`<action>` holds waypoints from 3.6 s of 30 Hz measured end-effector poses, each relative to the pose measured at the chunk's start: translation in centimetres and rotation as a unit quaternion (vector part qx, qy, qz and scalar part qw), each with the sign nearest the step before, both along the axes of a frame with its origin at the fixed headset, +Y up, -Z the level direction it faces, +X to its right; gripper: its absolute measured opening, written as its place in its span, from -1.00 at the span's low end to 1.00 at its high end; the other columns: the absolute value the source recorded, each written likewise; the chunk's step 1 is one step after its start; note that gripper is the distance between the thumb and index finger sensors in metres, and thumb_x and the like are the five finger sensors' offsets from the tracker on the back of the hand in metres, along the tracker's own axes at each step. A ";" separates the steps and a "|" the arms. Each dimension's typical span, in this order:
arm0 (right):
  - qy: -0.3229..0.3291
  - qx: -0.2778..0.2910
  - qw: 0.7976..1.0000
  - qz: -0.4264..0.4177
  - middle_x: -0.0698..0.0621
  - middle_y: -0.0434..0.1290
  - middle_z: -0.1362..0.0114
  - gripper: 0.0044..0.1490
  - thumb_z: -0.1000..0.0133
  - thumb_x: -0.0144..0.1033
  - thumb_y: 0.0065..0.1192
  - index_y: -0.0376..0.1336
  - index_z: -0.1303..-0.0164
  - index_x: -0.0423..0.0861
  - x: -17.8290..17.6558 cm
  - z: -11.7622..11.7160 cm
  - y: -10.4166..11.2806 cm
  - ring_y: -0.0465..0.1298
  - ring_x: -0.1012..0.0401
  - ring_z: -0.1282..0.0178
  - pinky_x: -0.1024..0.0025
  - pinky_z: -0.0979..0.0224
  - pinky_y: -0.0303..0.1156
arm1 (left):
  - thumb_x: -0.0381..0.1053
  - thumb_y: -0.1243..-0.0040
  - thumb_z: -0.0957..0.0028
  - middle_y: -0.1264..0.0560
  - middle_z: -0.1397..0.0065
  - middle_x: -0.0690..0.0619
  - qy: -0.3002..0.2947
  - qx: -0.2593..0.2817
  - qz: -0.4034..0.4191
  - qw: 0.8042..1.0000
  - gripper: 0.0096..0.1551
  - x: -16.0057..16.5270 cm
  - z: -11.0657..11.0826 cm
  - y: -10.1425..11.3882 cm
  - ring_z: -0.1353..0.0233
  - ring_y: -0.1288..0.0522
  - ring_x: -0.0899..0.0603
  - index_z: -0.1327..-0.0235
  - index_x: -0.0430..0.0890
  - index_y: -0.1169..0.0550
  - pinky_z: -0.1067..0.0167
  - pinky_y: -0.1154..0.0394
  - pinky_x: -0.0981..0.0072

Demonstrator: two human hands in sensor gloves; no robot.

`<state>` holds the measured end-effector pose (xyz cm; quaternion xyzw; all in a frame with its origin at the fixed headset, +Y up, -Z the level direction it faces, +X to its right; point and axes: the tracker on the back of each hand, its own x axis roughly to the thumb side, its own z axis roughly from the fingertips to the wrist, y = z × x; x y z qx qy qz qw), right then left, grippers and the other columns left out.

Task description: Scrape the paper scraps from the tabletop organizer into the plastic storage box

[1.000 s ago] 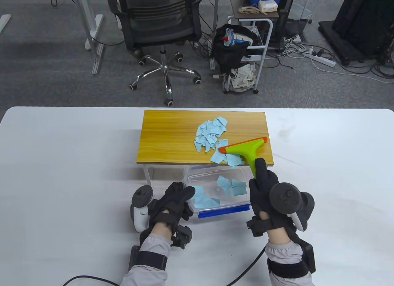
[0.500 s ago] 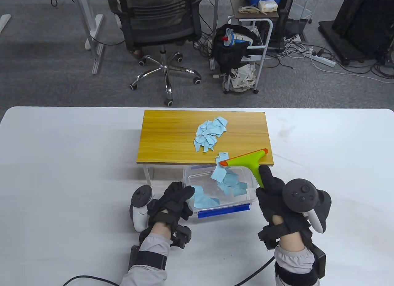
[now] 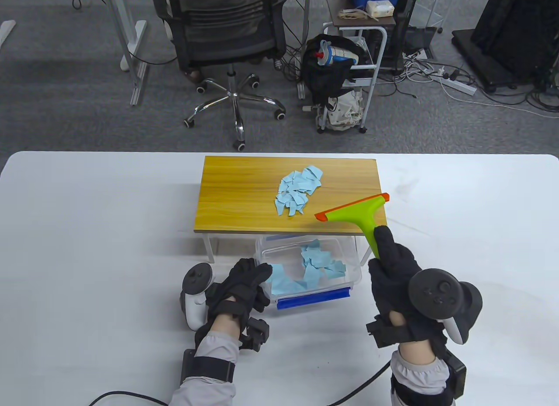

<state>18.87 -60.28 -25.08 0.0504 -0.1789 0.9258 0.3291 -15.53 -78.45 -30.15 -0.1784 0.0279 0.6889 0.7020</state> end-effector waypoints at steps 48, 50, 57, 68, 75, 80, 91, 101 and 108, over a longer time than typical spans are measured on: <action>0.145 -0.218 0.965 -0.006 -0.47 0.43 -0.32 -0.23 0.01 -0.48 0.49 0.25 -0.45 -0.14 -1.9 -16.3 2.7 0.60 -0.27 0.05 -0.20 0.03 0.52 | 0.28 -0.34 -0.20 -0.40 -0.10 -0.10 -0.035 -0.014 0.024 0.999 -0.21 0.8 -0.5 0.2 0.32 -0.66 0.02 -0.35 -0.13 -0.21 0.40 -0.66 0.45; 0.116 -0.191 0.975 -0.011 -0.48 0.43 -0.31 -0.23 -0.01 -0.47 0.47 0.23 -0.47 -0.15 -1.7 -16.2 2.6 0.61 -0.27 0.06 -0.19 0.05 0.53 | 0.29 -0.34 -0.20 -0.40 -0.10 -0.10 -0.035 -0.014 0.024 0.999 -0.21 0.8 -0.5 0.2 0.32 -0.66 0.02 -0.35 -0.13 -0.21 0.40 -0.66 0.45; 0.030 -0.165 0.983 0.081 -0.52 0.42 -0.26 -0.25 -0.08 -0.37 0.36 0.17 -0.49 -0.19 -3.1 -15.3 0.8 0.66 -0.14 0.22 0.02 0.22 0.62 | 0.29 -0.34 -0.20 -0.40 -0.09 -0.10 -0.039 -0.014 0.023 0.999 -0.21 1.0 -0.5 0.2 0.33 -0.66 0.02 -0.35 -0.13 -0.22 0.41 -0.66 0.45; 0.074 -0.197 0.969 0.130 -0.51 0.49 -0.10 -0.18 -0.11 -0.28 0.35 0.07 -0.52 -0.21 -5.8 -12.1 0.2 0.69 0.02 0.52 0.23 0.48 0.63 | 0.28 -0.34 -0.20 -0.41 -0.09 -0.10 -0.037 -0.015 0.029 0.999 -0.21 0.9 -0.4 0.3 0.33 -0.66 0.02 -0.35 -0.13 -0.22 0.41 -0.66 0.45; 0.091 -0.189 0.966 0.152 -0.50 0.50 -0.07 -0.17 -0.12 -0.27 0.33 0.05 -0.52 -0.24 -6.4 -9.9 0.1 0.69 0.03 0.54 0.25 0.50 0.63 | 0.28 -0.34 -0.20 -0.40 -0.09 -0.10 -0.039 -0.017 0.028 0.999 -0.21 1.0 -0.4 0.3 0.33 -0.66 0.02 -0.35 -0.13 -0.22 0.41 -0.66 0.44; 0.096 -0.188 0.964 0.161 -0.50 0.50 -0.07 -0.16 -0.12 -0.26 0.33 0.04 -0.52 -0.24 -6.3 -9.2 0.0 0.69 0.03 0.54 0.24 0.50 0.63 | 0.28 -0.35 -0.20 -0.41 -0.09 -0.10 -0.040 -0.017 0.028 0.999 -0.21 1.0 -0.4 0.3 0.33 -0.66 0.02 -0.35 -0.13 -0.22 0.41 -0.66 0.44; 0.112 -0.192 0.959 0.176 -0.49 0.50 -0.06 -0.16 -0.12 -0.26 0.32 0.02 -0.52 -0.25 -6.3 -7.5 0.1 0.69 0.02 0.53 0.23 0.49 0.63 | 0.28 -0.34 -0.20 -0.41 -0.09 -0.10 -0.039 -0.017 0.030 0.999 -0.21 1.0 -0.4 0.4 0.33 -0.66 0.02 -0.35 -0.13 -0.22 0.41 -0.66 0.44; 0.135 -0.216 0.950 0.179 -0.50 0.51 -0.05 -0.15 -0.12 -0.26 0.33 0.03 -0.52 -0.26 -6.1 -5.5 1.1 0.69 0.01 0.53 0.22 0.49 0.64 | 0.28 -0.35 -0.20 -0.41 -0.09 -0.11 -0.038 -0.018 0.031 0.999 -0.21 1.0 -0.4 0.4 0.33 -0.66 0.02 -0.35 -0.13 -0.22 0.41 -0.66 0.44; 0.152 -0.233 0.944 0.180 -0.52 0.54 -0.01 -0.16 -0.08 -0.28 0.38 0.10 -0.50 -0.28 -5.5 -3.8 2.7 0.71 -0.01 0.55 0.18 0.52 0.64 | 0.28 -0.35 -0.19 -0.41 -0.08 -0.11 -0.032 -0.018 0.032 0.999 -0.21 0.8 -0.3 0.4 0.34 -0.67 0.02 -0.34 -0.14 -0.22 0.41 -0.66 0.44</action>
